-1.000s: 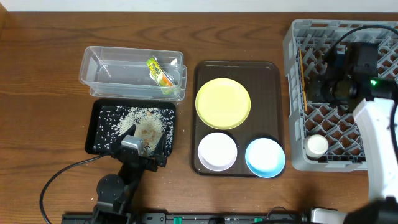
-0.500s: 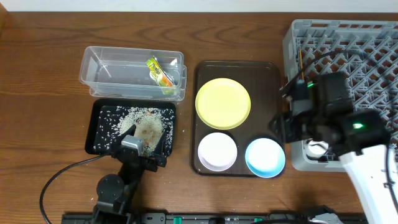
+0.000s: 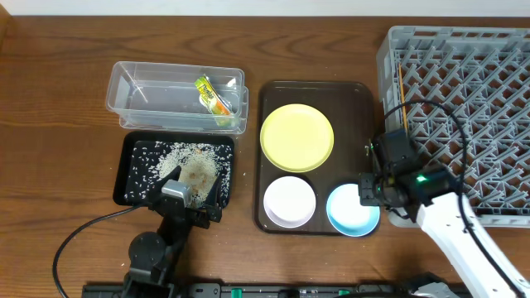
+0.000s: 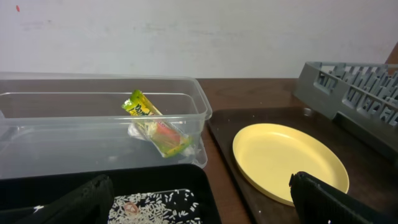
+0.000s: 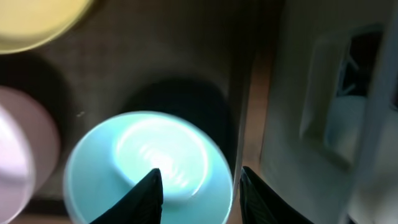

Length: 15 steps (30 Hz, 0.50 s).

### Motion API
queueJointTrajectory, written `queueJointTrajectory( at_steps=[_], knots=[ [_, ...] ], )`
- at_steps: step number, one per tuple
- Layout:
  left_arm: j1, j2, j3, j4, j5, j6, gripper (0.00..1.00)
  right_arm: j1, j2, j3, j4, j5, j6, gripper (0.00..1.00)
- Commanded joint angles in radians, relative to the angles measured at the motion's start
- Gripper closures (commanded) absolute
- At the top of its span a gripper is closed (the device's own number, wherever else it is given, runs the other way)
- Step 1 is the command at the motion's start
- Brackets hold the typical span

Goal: Sort waste into correct bins and load items into the dishwasher rack
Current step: 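Move the right gripper to the light-blue bowl and grasp its rim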

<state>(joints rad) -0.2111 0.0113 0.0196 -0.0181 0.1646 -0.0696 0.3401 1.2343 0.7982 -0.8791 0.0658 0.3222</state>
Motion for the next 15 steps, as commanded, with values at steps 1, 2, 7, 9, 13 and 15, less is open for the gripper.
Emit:
queueJointTrajectory(
  at_steps=[1,2,7,9,13,15],
  knots=[
    [0.003,-0.001,-0.016,-0.034,0.01,0.017,0.08,0.007,0.038,-0.061,0.051,0.08,0.023,0.6],
    [0.003,-0.001,-0.016,-0.034,0.01,0.017,0.08,0.007,0.049,-0.07,0.066,0.087,0.023,0.59],
    [0.003,-0.001,-0.016,-0.034,0.01,0.017,0.08,0.007,0.143,-0.077,0.102,0.094,0.049,0.65],
    [0.003,-0.001,-0.016,-0.034,0.01,0.017,0.07,0.007,0.176,-0.077,0.108,0.064,0.058,0.85],
    [0.003,-0.001,-0.016,-0.034,0.01,0.017,0.08,0.007,0.219,-0.077,0.107,-0.056,0.059,0.99],
    [0.003,-0.001,-0.016,-0.034,0.01,0.017,0.07,0.007,0.214,-0.071,0.096,-0.071,0.059,0.99]
  ],
)
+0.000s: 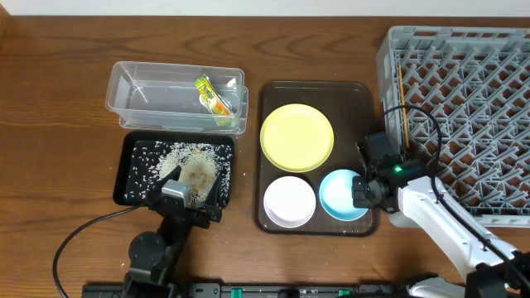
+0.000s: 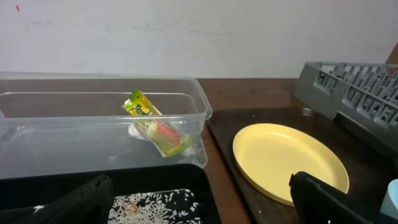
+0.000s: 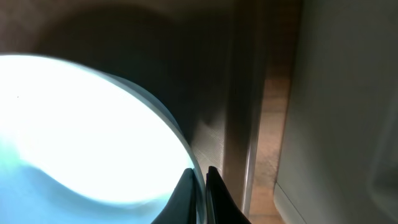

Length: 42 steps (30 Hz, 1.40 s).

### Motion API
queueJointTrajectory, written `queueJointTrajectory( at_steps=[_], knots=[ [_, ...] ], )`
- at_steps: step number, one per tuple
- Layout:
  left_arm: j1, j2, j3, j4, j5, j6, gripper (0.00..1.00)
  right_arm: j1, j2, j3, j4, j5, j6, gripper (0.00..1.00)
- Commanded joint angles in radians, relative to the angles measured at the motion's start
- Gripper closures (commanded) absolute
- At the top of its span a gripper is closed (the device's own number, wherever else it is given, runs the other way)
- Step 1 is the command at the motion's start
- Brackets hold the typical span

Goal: Sort waste into correct bins and load items into the dishwasher rack
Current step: 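Move the right gripper to the light-blue bowl and grasp its rim, then lift the light-blue bowl into the dish rack and release it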

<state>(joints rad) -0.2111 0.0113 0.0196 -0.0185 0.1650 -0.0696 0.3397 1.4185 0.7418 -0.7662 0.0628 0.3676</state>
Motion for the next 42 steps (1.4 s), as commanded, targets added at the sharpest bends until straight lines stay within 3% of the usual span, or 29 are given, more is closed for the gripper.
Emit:
queueJointTrajectory(
  at_steps=[1,5,8,15,20,29,42],
  knots=[
    [0.003,-0.001,-0.016,-0.034,0.01,0.017,0.08,0.008,0.021,-0.005,-0.027,-0.068,0.014,0.99],
    [0.003,-0.001,-0.016,-0.034,0.01,0.017,0.08,0.008,-0.045,0.069,-0.088,-0.042,0.013,0.99],
    [0.003,-0.001,-0.016,-0.034,0.01,0.017,0.08,0.007,-0.114,0.165,-0.173,0.085,0.014,0.99],
    [0.003,-0.001,-0.016,-0.034,0.01,0.017,0.08,0.006,-0.27,0.393,-0.211,0.516,0.014,0.99],
    [0.003,-0.001,-0.016,-0.034,0.01,0.017,0.08,0.006,-0.309,0.406,-0.122,0.866,0.013,0.99],
    [0.003,-0.001,-0.016,-0.034,0.01,0.017,0.08,-0.02,-0.154,0.406,-0.086,1.135,0.013,0.99],
    [0.003,-0.001,-0.016,-0.034,0.01,0.017,0.08,-0.175,0.196,0.406,-0.043,1.121,-0.078,0.99]
  ],
)
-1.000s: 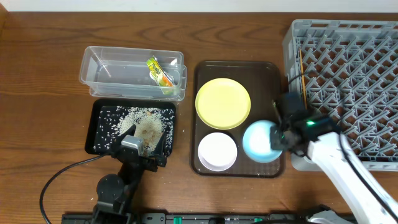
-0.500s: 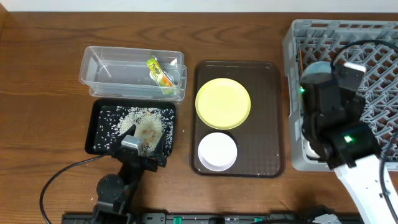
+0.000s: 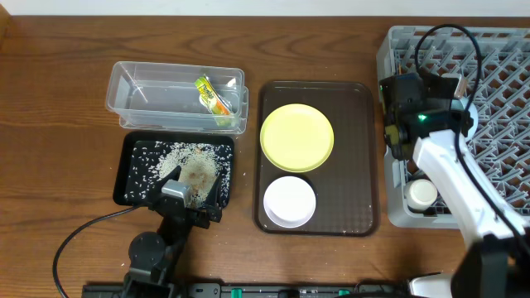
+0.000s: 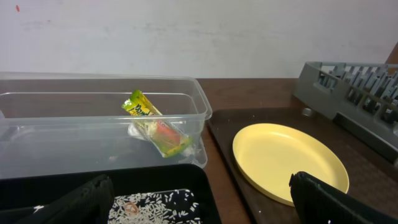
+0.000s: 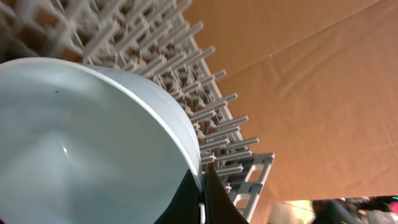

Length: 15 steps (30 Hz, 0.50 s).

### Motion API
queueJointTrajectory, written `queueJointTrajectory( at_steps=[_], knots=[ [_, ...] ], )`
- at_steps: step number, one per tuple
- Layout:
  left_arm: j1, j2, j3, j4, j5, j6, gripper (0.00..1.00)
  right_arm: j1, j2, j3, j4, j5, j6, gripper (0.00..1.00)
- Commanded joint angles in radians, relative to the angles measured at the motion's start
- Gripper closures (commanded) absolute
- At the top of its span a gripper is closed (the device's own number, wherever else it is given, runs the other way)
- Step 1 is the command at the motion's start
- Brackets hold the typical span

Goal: Sort waste into correct bins and load items into the dishwasher rack
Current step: 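Lift the light-blue bowl into the dish rack and release it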

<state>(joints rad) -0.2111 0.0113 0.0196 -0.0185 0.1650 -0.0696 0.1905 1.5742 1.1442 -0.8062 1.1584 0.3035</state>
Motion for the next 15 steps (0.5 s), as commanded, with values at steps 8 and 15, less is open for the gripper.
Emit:
queueJointTrajectory(
  at_steps=[8,15],
  knots=[
    [0.003,-0.001,-0.016,-0.034,0.01,0.017,0.07,0.029,0.085,0.004,-0.049,-0.026,-0.013,0.99],
    [0.003,-0.001,-0.016,-0.034,0.01,0.017,0.07,0.103,0.077,0.004,-0.18,-0.026,0.109,0.99]
  ],
)
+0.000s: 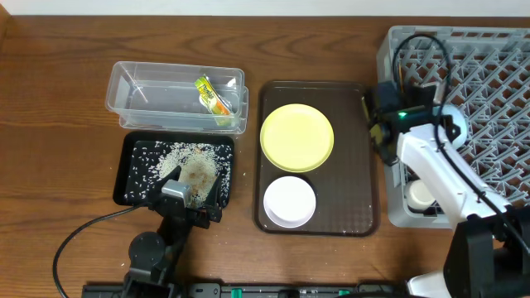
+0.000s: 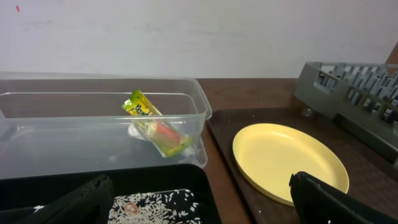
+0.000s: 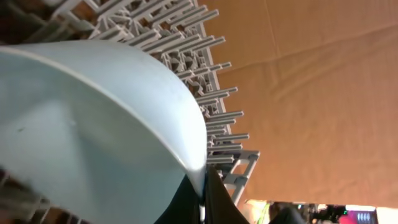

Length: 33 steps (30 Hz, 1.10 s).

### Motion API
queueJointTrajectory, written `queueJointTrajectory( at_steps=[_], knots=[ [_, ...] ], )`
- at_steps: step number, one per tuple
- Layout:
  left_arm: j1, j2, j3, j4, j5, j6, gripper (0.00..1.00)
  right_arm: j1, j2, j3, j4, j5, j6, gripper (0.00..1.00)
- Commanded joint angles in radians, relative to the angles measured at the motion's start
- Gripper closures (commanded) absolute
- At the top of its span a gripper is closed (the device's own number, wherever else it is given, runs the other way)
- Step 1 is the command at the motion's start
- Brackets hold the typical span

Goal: Sort waste into correct bins and load items into the dishwasher rack
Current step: 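Lift the light-blue bowl into the dish rack and release it, then reach the right gripper to the white bowl and grasp its rim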

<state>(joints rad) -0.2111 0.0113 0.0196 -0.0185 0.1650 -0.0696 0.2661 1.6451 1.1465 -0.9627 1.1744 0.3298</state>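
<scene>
My right gripper (image 3: 202, 194) is shut on the rim of the light blue bowl (image 3: 87, 130). It holds the bowl tilted on edge over the left part of the grey dishwasher rack (image 1: 497, 66), where the bowl (image 1: 454, 124) shows beside the wrist. The rack's tines (image 3: 186, 37) stand right behind the bowl. On the brown tray (image 1: 364, 217) lie a yellow plate (image 1: 296, 137) and a white bowl (image 1: 289, 200). My left gripper (image 2: 199, 208) is open and low over the black tray of rice (image 1: 137, 161), holding nothing.
A clear plastic bin (image 1: 132, 91) at the back left holds a yellow-green wrapper (image 1: 212, 97). A pale cup (image 1: 420, 194) sits in the rack's front left corner. The rack's wall (image 2: 348, 93) rises right of the yellow plate (image 2: 286, 158).
The right arm has shifted slightly at the rack's left side. The blue bowl in its gripper is now tilted more on edge against the tines. The left arm has not moved.
My right gripper was open above the blue bowl on the tray's front right. Then it was shut on the bowl's rim there. Later it held the bowl over the rack, with that tray spot bare, and now holds it tilted among the tines. The left arm stayed still.
</scene>
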Motion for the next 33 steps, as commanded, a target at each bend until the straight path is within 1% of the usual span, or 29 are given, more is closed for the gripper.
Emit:
queueJointTrajectory(
  at_steps=[1,3,5,9,13,15,16,17,20,22,25,28,30,32,33],
  knots=[
    [0.003,-0.001,-0.016,-0.034,0.01,0.017,0.08,0.032,0.003,0.002,-0.04,-0.043,0.105,0.98],
    [0.003,-0.001,-0.016,-0.034,0.01,0.017,0.08,0.042,-0.005,0.002,-0.08,-0.045,0.147,0.96],
    [0.003,-0.001,-0.016,-0.034,0.01,0.017,0.08,0.051,-0.012,0.002,-0.103,-0.059,0.157,0.94],
    [0.003,-0.001,-0.016,-0.034,0.01,0.017,0.08,0.082,-0.029,0.002,-0.14,-0.128,0.2,0.87],
    [0.003,-0.001,-0.016,-0.034,0.01,0.017,0.08,0.119,-0.051,0.002,-0.141,-0.192,0.203,0.64],
    [0.003,-0.001,-0.016,-0.034,0.01,0.017,0.08,0.138,-0.072,0.002,-0.141,-0.227,0.22,0.56],
    [0.003,-0.001,-0.016,-0.034,0.01,0.017,0.08,0.147,-0.083,0.002,-0.14,-0.249,0.225,0.5],
    [0.003,-0.001,-0.016,-0.034,0.01,0.017,0.08,0.157,-0.098,0.003,-0.133,-0.283,0.227,0.46],
    [0.003,-0.001,-0.016,-0.034,0.01,0.017,0.08,0.182,-0.153,0.014,-0.116,-0.396,0.227,0.42],
    [0.003,-0.001,-0.016,-0.034,0.01,0.017,0.08,0.193,-0.198,0.034,-0.096,-0.503,0.214,0.4],
    [0.003,-0.001,-0.016,-0.034,0.01,0.017,0.08,0.204,-0.263,0.055,-0.042,-0.744,0.189,0.43],
    [0.003,-0.001,-0.016,-0.034,0.01,0.017,0.08,0.207,-0.315,0.055,0.021,-1.134,0.075,0.46],
    [0.003,-0.001,-0.016,-0.034,0.01,0.017,0.08,0.211,-0.319,0.054,0.047,-1.359,0.022,0.45],
    [0.003,-0.001,-0.016,-0.034,0.01,0.017,0.08,0.23,-0.31,0.047,0.049,-1.477,0.022,0.44],
    [0.003,-0.001,-0.016,-0.034,0.01,0.017,0.08,0.242,-0.303,0.041,0.043,-1.496,0.029,0.43]
  ],
)
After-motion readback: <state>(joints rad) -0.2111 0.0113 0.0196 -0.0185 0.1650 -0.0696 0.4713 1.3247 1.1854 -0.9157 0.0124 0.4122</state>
